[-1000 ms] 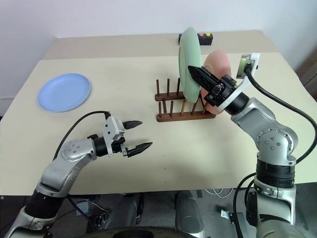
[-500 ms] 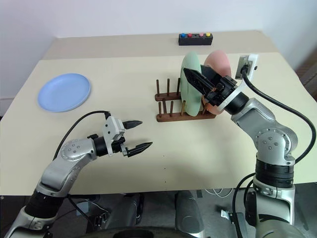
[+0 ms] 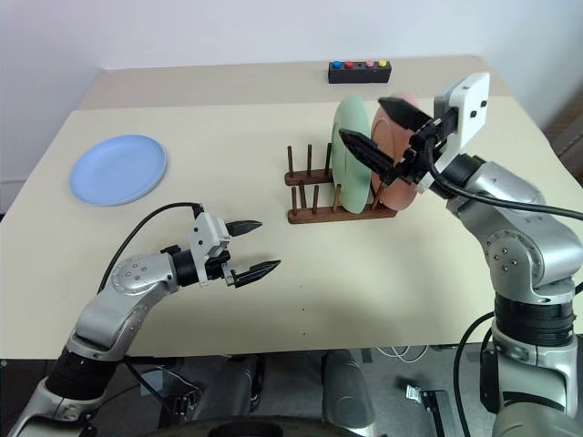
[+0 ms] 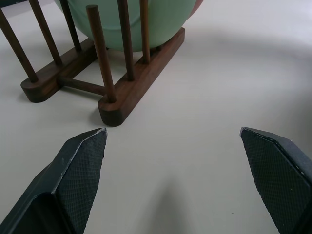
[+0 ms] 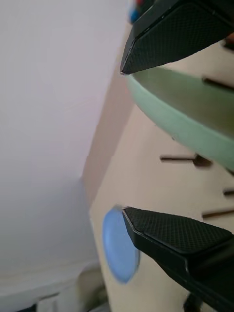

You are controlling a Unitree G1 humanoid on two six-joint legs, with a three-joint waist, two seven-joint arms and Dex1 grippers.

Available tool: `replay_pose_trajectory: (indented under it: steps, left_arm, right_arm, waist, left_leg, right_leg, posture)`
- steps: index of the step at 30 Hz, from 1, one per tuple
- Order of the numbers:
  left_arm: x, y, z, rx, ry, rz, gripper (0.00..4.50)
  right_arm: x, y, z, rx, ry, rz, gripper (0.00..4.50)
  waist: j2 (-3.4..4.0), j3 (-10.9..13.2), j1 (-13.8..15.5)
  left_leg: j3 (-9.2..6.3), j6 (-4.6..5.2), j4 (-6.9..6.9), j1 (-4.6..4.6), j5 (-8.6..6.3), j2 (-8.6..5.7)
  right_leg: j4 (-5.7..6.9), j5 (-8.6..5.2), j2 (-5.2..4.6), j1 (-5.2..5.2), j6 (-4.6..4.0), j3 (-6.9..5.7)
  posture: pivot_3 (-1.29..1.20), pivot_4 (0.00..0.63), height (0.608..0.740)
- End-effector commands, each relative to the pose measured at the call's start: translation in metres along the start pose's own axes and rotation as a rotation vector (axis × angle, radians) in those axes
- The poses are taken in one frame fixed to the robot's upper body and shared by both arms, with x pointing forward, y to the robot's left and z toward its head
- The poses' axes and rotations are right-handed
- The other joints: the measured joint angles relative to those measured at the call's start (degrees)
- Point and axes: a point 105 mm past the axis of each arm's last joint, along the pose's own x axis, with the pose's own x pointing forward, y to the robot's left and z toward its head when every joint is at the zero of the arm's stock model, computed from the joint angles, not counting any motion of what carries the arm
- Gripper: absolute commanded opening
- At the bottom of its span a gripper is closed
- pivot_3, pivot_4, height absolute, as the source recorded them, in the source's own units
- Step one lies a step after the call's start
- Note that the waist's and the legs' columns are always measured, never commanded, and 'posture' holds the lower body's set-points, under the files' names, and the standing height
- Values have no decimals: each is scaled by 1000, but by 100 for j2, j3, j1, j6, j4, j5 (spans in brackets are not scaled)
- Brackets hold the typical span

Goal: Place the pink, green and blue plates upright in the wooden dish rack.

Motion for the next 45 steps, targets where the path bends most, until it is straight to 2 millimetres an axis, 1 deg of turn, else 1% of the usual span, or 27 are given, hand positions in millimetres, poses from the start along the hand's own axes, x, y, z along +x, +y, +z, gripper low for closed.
replay_pose_trajectory:
  steps: [1,3,4,5,6,7,8,10,12,13,14,15,16,18,21,22,24,26,29,31,33,36,39,40,42,43,45]
  left_arm:
    - [-6,12,10,37,-32,62,4500]
    - [-8,24,6,20,-18,129,4500]
    - [-10,30,5,27,-13,166,4500]
    - [-12,39,6,25,-23,216,4500]
    - [-20,56,11,3,-55,307,4500]
    - [-26,67,14,-16,-79,371,4500]
    - [-30,74,16,-31,-95,409,4500]
    - [-60,111,16,-31,-84,639,4500]
    - [-101,150,13,-31,-52,920,4500]
    - [-113,159,12,-28,-38,999,4500]
    - [-118,163,12,-26,-31,1039,4500]
    - [-133,175,10,-53,-15,1136,4500]
    - [-152,187,5,-83,11,1254,4500]
    - [-180,202,-3,-128,60,1420,4500]
    - [-202,215,-16,-161,174,1550,4500]
    - [-209,221,-19,-184,188,1588,4500]
    - [-222,231,-25,-237,220,1657,4500]
    - [-228,239,-30,-274,246,1682,4500]
    - [-228,247,-40,-315,312,1681,4500]
    - [-224,249,-49,-382,343,1661,4500]
    - [-216,250,-56,-480,310,1636,4500]
    - [-206,250,-61,-571,260,1607,3676]
    - [-205,251,-62,-600,228,1613,2096]
    - [-206,251,-62,-596,221,1618,1648]
    - [-206,252,-59,-587,194,1619,501]
    - [-206,252,-59,-583,184,1617,68]
    - [-200,257,-45,-550,80,1582,23]
  right_arm:
    - [5,5,30,-199,-73,33,4420]
    - [13,19,35,-227,-90,96,4420]
    - [18,28,34,-258,-85,134,4420]
    - [22,38,30,-304,-68,179,4420]
    - [28,51,21,-350,-43,228,4420]
    - [32,59,15,-381,-27,262,4420]
    - [33,64,11,-398,-19,279,4420]
    - [41,80,-7,-456,0,328,4420]
    - [46,94,-23,-492,9,368,4420]
    - [47,97,-27,-501,9,376,4420]
    - [48,98,-29,-508,8,380,4420]
    - [50,100,-31,-512,6,383,4420]
    - [51,101,-33,-515,2,388,4420]
    - [54,103,-34,-517,-9,396,4420]
    - [57,105,-33,-516,-25,404,4420]
    - [58,105,-33,-517,-30,405,4420]
    - [60,105,-32,-519,-34,404,4420]
    - [60,105,-32,-520,-36,403,4420]
    - [60,105,-33,-522,-35,397,4420]
    - [59,104,-33,-520,-36,390,4420]
    - [57,104,-33,-520,-34,384,4420]
    - [55,102,-33,-521,-29,370,4500]
    - [55,101,-34,-521,-26,362,4500]
    - [54,101,-35,-521,-24,358,4500]
    - [54,99,-36,-519,-19,350,4500]
    - [54,99,-36,-518,-18,348,4500]
    - [54,97,-36,-522,-17,328,4500]
  waist:
    - [0,0,-7]
    - [0,0,-21]
    - [0,0,-23]
    - [0,0,-20]
    - [0,0,-17]
    - [-2,0,-17]
    - [-6,3,-16]
    - [-8,3,-15]
    - [-9,3,-22]
    - [-9,3,-28]
    - [-9,3,-28]
    - [-9,3,-22]
    - [-14,3,0]
    - [-27,1,27]
    - [-35,1,21]
    - [-37,2,22]
    - [-39,1,26]
    - [-46,1,16]
    - [-50,0,0]
    - [-51,0,-8]
    - [-52,0,-10]
    - [-57,0,-14]
    - [-58,0,-17]
    - [-58,0,-26]
    - [-58,0,-21]
    - [-58,0,-19]
    - [-58,-1,-18]
  left_leg:
    - [0,0,0,0,0,0]
    - [0,0,-2,0,0,0]
    - [-1,0,-3,1,0,1]
    - [-1,0,-3,1,0,1]
    - [-1,0,-3,1,0,1]
    - [-1,0,-2,0,0,1]
    - [-1,0,-1,0,0,1]
    - [-3,0,0,-2,0,1]
    - [-4,-1,0,-1,0,1]
    - [-5,-1,-2,-1,0,1]
    - [-5,-1,-2,-1,0,1]
    - [-4,-1,-2,-2,0,0]
    - [-4,-1,-2,-4,0,-2]
    - [-9,-1,1,-5,1,-3]
    - [-14,-2,0,-5,1,-3]
    - [-14,-2,0,-4,1,-3]
    - [-16,-3,0,-4,1,-3]
    - [-17,-4,0,-4,2,-3]
    - [-18,-5,-3,-5,2,-4]
    - [-18,-5,-5,-4,2,-4]
    - [-18,-5,-5,-4,2,-4]
    - [-18,-5,-5,-5,2,-4]
    - [-18,-5,-5,-5,2,-4]
    - [-18,-5,-5,-5,2,-4]
    - [-19,-5,-6,-5,2,-4]
    - [-19,-5,-6,-5,2,-3]
    - [-19,-5,-4,-4,3,-4]
  right_leg:
    - [0,0,0,0,0,0]
    - [0,0,0,-2,0,0]
    - [1,0,0,-2,0,0]
    - [1,0,1,-2,0,-1]
    - [1,0,0,-2,0,-1]
    - [0,0,0,-2,0,-1]
    - [0,0,0,-2,0,-2]
    - [0,1,-1,-3,1,-4]
    - [2,1,0,-5,1,-5]
    - [3,1,0,-7,1,-5]
    - [3,1,0,-8,1,-5]
    - [2,2,-1,-8,2,-5]
    - [0,2,-3,-8,3,-5]
    - [2,3,-3,-6,2,-10]
    - [4,3,-2,-6,2,-14]
    - [4,3,-2,-6,2,-15]
    - [5,3,-2,-6,2,-18]
    - [6,3,-2,-6,2,-19]
    - [6,3,-2,-7,1,-21]
    - [5,3,-2,-7,2,-21]
    - [6,3,-2,-7,2,-21]
    - [7,3,-2,-7,2,-22]
    - [8,3,-2,-8,2,-22]
    - [8,3,-2,-8,2,-22]
    - [8,3,-2,-9,2,-21]
    - [9,3,-2,-9,2,-21]
    - [10,3,-3,-7,2,-21]
  posture:
    - [0,150,740]
    - [0,150,740]
    - [0,150,740]
    - [0,150,740]
    - [0,150,740]
    - [0,150,740]
    - [0,150,740]
    - [0,150,740]
    - [0,150,740]
    - [0,150,740]
    - [0,150,740]
    - [0,150,740]
    - [0,150,740]
    - [0,150,740]
    - [0,150,740]
    - [0,150,740]
    - [0,150,740]
    - [0,150,740]
    - [0,150,740]
    - [0,150,740]
    - [0,150,740]
    - [0,150,740]
    - [0,150,740]
    - [0,150,740]
    - [0,150,740]
    - [0,150,740]
    - [0,150,740]
